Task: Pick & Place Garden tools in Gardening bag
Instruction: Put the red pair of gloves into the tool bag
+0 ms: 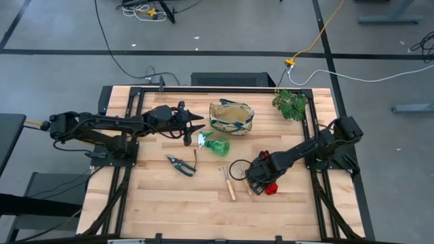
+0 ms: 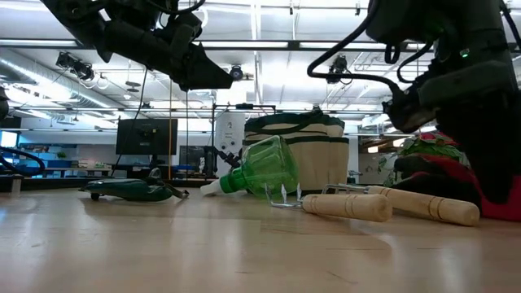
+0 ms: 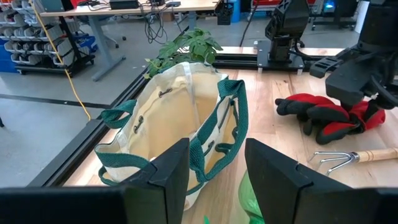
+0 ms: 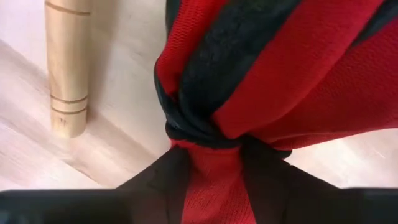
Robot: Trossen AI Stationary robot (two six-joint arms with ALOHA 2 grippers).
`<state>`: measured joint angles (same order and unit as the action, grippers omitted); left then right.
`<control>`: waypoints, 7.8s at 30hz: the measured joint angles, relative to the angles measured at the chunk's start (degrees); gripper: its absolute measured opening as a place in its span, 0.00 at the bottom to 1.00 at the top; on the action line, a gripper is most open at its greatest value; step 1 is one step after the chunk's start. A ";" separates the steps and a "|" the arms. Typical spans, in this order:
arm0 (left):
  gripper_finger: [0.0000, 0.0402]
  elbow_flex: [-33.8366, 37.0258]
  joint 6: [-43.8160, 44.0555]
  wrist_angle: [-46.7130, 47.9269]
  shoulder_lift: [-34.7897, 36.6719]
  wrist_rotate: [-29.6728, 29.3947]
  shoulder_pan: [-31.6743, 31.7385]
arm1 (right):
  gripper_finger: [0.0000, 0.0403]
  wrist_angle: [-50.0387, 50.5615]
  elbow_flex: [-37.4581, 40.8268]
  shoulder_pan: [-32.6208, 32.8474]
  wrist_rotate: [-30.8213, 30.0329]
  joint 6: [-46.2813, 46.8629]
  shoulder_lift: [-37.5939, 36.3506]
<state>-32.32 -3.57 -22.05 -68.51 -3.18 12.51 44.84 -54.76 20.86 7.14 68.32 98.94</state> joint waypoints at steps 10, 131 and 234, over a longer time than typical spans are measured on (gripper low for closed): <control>0.41 0.00 0.00 0.09 0.00 0.00 0.00 | 0.04 -0.77 0.13 0.00 0.88 -2.41 -0.09; 0.41 0.02 1.44 0.53 0.00 -0.01 0.00 | 0.02 -95.32 26.41 -22.34 -51.68 -76.79 -16.70; 0.36 -31.58 10.38 -22.55 -40.35 18.47 9.92 | 0.02 -89.23 26.38 -22.56 -51.21 -74.75 -16.72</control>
<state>-63.90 6.80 -44.60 -108.86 15.29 22.44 -44.39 -28.38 -1.69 -44.07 -6.44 82.21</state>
